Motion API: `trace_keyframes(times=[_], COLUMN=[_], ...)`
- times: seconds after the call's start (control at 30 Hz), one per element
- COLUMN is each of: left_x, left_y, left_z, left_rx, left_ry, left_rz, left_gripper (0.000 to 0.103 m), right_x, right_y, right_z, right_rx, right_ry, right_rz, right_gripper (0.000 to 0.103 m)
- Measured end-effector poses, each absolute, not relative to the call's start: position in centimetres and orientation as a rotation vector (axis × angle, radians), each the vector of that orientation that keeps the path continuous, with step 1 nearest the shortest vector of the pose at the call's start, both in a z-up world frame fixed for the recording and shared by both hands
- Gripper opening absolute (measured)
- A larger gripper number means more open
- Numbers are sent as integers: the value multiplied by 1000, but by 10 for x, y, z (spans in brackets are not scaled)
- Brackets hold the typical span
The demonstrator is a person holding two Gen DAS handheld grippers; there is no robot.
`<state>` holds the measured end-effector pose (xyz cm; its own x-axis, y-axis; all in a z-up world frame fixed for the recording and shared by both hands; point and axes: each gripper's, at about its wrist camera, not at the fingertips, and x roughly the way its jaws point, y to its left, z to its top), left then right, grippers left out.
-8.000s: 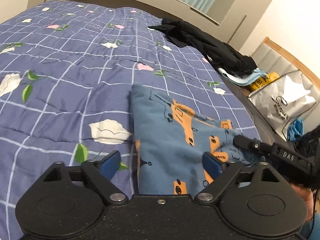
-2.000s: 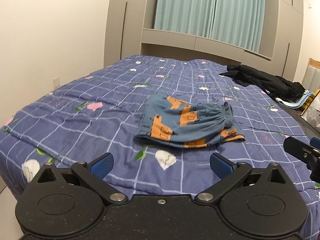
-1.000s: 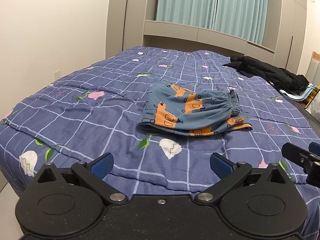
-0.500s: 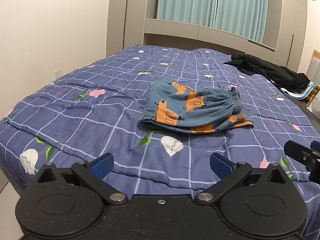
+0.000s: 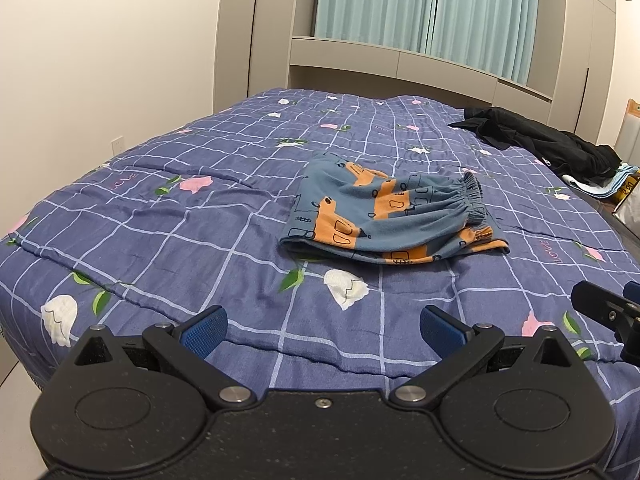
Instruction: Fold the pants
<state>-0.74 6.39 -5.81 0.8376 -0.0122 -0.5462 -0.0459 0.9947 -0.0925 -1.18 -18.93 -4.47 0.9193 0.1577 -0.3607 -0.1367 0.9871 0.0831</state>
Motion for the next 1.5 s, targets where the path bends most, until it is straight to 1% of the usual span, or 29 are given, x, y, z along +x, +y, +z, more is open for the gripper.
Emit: trace_keyframes(times=[1.5], left_x=[-4], left_y=[59], left_z=[-56], left_rx=[-88], left_ry=[618], left_rz=[32], left_gripper=[102], right_x=[-12], right_y=[-193], right_z=[-46], right_rx=[54], right_ry=[380], right_rz=[150], right_gripper=[103])
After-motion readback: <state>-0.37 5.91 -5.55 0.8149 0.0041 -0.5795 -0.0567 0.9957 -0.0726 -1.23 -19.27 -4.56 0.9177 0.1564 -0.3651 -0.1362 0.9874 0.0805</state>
